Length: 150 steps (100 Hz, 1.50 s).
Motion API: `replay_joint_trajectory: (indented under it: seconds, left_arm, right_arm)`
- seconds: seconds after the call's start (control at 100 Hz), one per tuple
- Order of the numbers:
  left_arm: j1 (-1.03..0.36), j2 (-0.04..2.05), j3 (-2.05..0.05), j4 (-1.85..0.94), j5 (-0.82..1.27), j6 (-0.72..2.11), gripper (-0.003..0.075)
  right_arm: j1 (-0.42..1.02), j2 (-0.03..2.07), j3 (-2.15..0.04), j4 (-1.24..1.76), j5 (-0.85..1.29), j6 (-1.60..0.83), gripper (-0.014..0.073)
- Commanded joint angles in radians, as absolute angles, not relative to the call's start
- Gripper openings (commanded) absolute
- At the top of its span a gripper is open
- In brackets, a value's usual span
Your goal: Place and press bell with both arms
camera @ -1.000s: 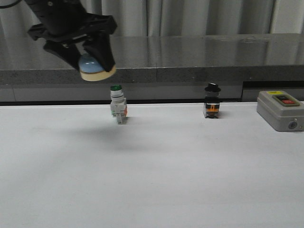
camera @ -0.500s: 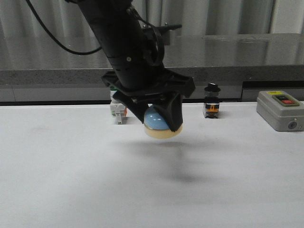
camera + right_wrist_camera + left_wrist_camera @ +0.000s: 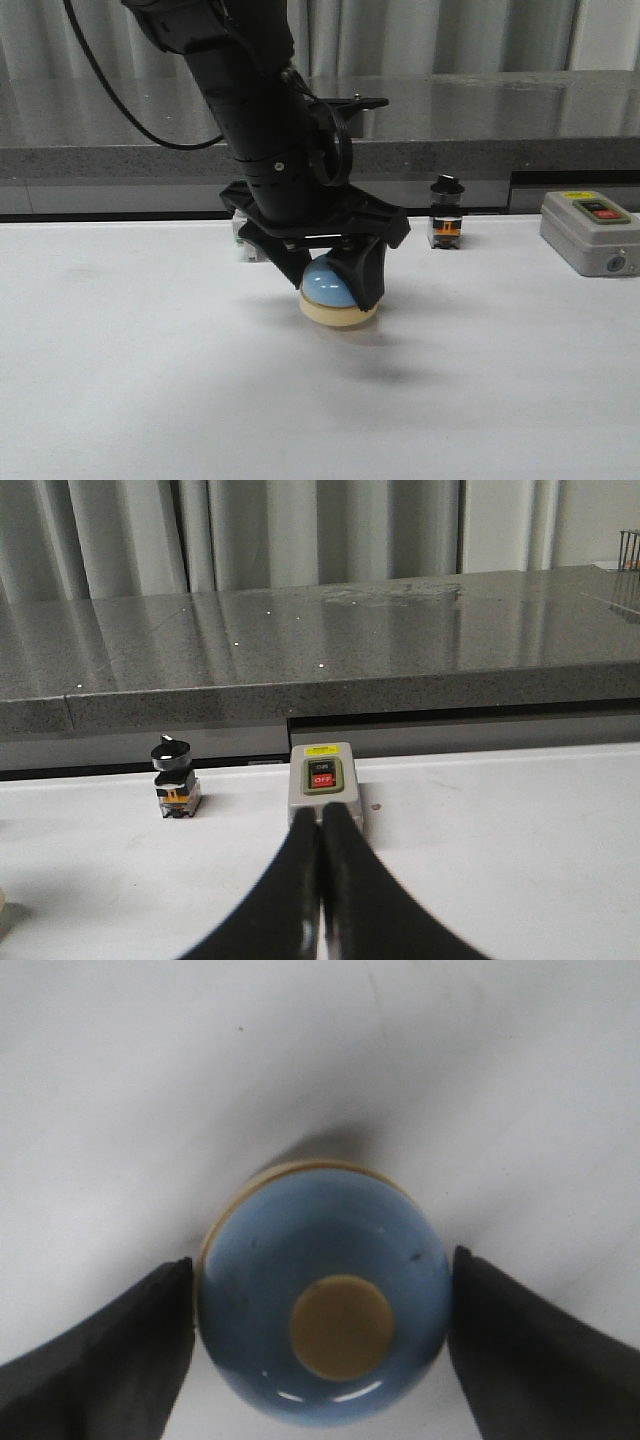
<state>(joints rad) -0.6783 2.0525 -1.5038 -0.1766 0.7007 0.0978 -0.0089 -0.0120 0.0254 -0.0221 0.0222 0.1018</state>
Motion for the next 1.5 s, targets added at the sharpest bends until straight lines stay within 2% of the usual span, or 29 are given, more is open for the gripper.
replay_joint_trajectory:
  seconds: [0.0, 0.29, 0.36, 0.43, 0.64, 0.8, 1.2, 1.49]
  left_arm:
    - [-0.686, 1.997, -1.536, -0.187, 0.663, 0.099, 0.0552]
    - [-0.684, 1.974, -1.536, -0.187, 0.659, 0.097, 0.0545]
    - [-0.676, 1.952, -1.536, -0.187, 0.658, 0.085, 0.0519]
    - [-0.665, 1.924, -1.536, -0.187, 0.658, 0.076, 0.045]
    - [-0.596, 1.82, -1.536, -0.167, 0.688, 0.065, 0.0148]
    - [-0.519, 1.751, -1.524, -0.166, 0.695, 0.065, -0.0022]
    - [-0.258, 1.527, -1.298, -0.172, 0.665, 0.063, -0.002]
    - [-0.116, 1.337, -1.099, -0.178, 0.611, 0.063, -0.002]
  right_arm:
    - [-0.014, -0.03, 0.012, -0.027, -0.064, 0.1, -0.006]
    - [-0.014, -0.03, 0.012, -0.027, -0.064, 0.1, -0.006]
    - [-0.014, -0.03, 0.012, -0.027, -0.064, 0.1, -0.006]
    - [-0.014, -0.03, 0.012, -0.027, -0.064, 0.1, -0.006]
    - [-0.014, -0.03, 0.012, -0.027, -0.064, 0.1, -0.006]
    - [-0.014, -0.03, 0.012, -0.027, -0.064, 0.1, -0.006]
    - [-0.014, -0.03, 0.012, -0.027, -0.064, 0.1, -0.006]
    - [-0.014, -0.03, 0.012, -0.027, -0.064, 0.1, -0.006]
